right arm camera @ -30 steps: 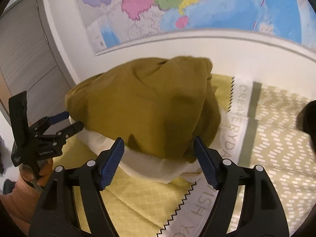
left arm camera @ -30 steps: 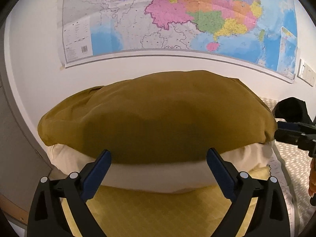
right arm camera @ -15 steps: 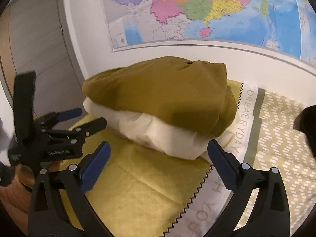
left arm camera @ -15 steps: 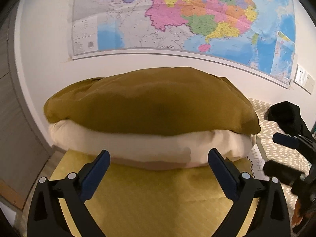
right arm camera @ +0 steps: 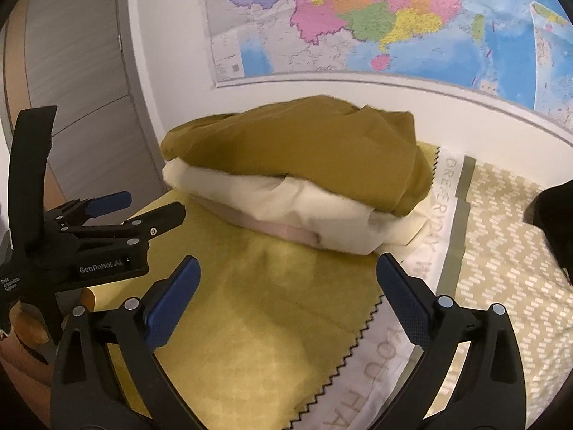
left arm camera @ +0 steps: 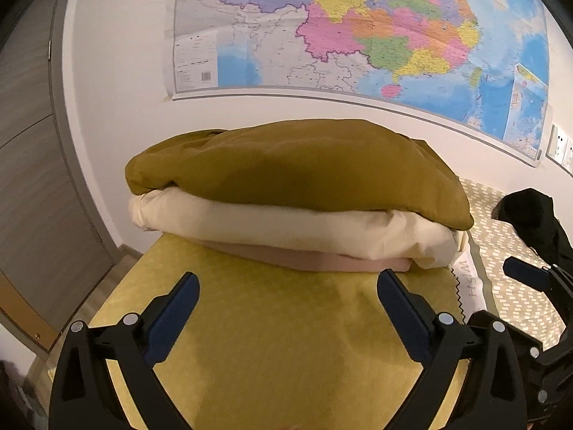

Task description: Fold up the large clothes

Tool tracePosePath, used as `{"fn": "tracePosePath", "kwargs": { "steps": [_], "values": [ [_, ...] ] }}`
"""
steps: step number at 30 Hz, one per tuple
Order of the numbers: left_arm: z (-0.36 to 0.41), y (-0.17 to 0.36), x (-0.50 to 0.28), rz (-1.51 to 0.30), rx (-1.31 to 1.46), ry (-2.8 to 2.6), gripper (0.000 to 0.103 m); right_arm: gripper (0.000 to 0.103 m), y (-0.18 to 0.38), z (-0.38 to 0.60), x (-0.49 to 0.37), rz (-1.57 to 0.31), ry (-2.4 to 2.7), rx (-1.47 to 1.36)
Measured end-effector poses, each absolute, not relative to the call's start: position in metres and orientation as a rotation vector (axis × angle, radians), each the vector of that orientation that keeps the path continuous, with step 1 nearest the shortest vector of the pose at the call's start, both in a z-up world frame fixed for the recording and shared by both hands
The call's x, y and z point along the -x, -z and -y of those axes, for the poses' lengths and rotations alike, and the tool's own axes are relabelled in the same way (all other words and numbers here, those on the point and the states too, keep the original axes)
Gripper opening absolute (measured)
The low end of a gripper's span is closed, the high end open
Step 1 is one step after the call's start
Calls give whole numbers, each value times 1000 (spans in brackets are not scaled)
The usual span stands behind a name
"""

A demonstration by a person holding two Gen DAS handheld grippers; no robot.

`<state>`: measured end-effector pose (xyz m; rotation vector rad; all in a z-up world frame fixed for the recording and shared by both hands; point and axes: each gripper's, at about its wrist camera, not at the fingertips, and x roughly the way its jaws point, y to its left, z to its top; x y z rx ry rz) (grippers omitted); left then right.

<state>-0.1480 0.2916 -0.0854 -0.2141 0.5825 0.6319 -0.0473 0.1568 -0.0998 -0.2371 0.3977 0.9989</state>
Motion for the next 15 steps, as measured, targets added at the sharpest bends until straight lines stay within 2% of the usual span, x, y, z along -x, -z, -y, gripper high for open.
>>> {"fn": "tracePosePath", "kwargs": {
  "steps": [15],
  "values": [
    [-273, 83, 168, -565, 202, -654, 96, 97, 108, -149, 69, -383, -993, 237]
  ]
}}
